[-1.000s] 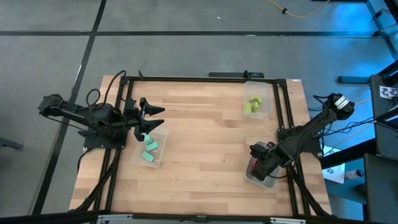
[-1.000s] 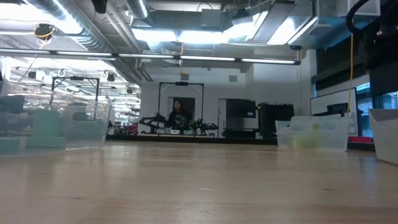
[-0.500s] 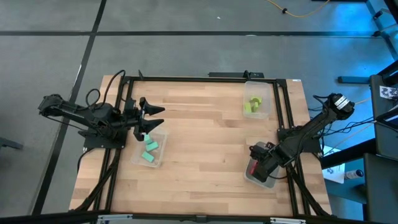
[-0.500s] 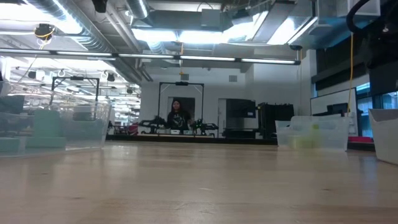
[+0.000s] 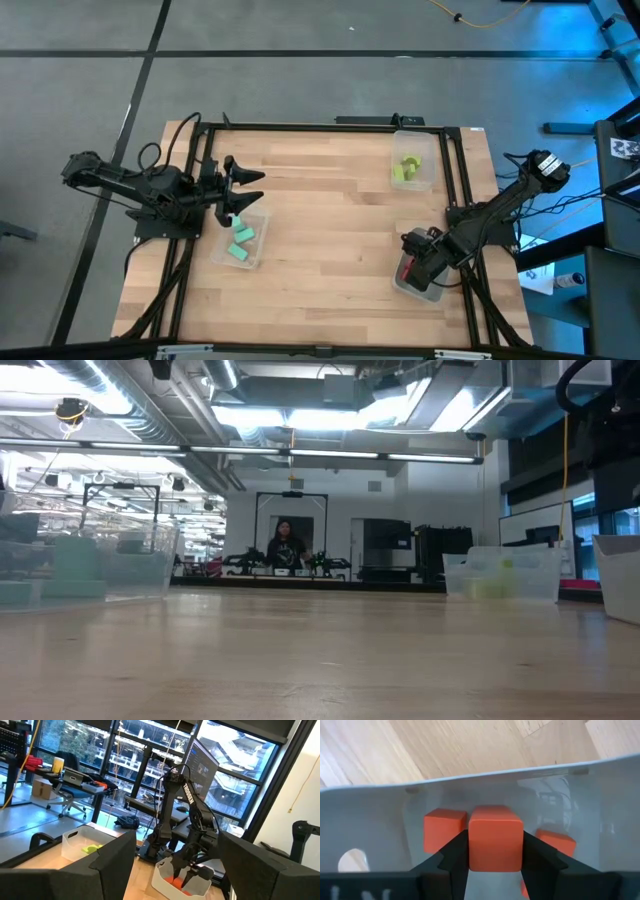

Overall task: Sort & place blocks by color
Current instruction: Put the orange block into the gray bin

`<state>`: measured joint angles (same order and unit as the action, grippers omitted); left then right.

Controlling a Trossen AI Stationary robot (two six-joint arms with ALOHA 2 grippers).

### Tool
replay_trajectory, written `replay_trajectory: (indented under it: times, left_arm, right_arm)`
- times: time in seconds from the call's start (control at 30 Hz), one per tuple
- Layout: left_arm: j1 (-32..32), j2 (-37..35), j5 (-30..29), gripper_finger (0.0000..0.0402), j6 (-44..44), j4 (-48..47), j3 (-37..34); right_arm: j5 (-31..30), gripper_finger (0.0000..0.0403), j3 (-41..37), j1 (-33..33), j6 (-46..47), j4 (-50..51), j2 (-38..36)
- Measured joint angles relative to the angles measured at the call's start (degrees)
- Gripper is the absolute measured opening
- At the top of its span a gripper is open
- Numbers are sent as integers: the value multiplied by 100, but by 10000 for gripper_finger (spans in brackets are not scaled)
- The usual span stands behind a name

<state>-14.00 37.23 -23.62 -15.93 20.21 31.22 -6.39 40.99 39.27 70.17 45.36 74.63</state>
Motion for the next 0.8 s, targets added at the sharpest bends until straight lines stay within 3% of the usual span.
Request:
replay_trajectory:
  times: [0.6, 0.7, 0.8]
  left_arm:
    - [0, -22, -103, 273, 3, 7, 0]
    - [-2, -56, -105, 273, 2, 6, 0]
    - [-1, -61, -111, 273, 1, 3, 0]
  right_arm:
    - [-360, 151, 0, -1, 337, 26, -2]
    - [-296, 169, 0, -2, 334, 22, -1]
    - [-155, 212, 0, -2, 330, 18, 0]
